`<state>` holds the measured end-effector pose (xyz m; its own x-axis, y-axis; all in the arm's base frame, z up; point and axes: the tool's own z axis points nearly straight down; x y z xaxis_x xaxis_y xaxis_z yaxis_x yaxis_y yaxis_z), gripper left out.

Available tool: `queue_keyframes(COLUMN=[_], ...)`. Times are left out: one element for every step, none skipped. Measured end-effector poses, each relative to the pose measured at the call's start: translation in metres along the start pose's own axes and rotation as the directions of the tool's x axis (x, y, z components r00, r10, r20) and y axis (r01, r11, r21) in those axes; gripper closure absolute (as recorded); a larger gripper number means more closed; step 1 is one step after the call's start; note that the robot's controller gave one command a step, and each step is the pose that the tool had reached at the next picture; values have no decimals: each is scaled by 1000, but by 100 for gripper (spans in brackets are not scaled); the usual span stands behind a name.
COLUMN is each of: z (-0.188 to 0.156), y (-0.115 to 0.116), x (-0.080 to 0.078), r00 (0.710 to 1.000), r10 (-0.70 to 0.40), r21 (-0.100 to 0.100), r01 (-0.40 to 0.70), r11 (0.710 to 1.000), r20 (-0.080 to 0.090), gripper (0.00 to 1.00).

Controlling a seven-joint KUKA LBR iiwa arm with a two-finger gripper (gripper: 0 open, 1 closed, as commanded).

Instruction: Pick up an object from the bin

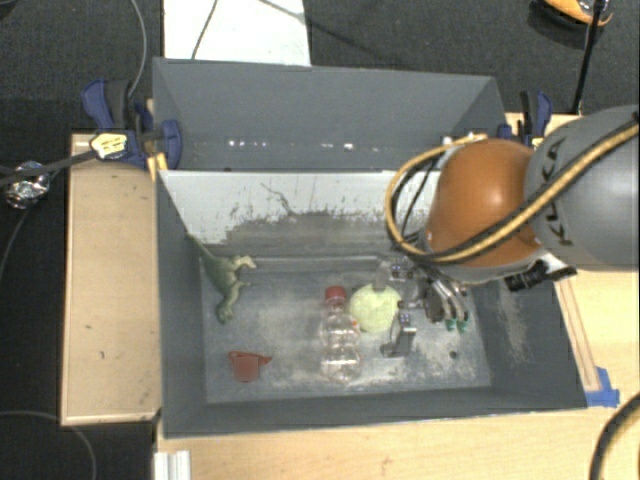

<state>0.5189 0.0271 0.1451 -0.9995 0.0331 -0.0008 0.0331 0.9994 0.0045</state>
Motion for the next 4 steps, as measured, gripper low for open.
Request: queue_keyframes(z=[27, 51, 70, 69], y=[-5, -8, 11, 11], x=[-16, -21, -25, -25], r00=[1000, 998, 999, 999], r10=[7, -61, 47, 48], r21=[-1, 0, -3, -3], r01=[-7, 61, -47, -48], r11=[1000, 998, 999, 999], r20=[6, 5, 11, 12], gripper=[0, 0, 100, 100])
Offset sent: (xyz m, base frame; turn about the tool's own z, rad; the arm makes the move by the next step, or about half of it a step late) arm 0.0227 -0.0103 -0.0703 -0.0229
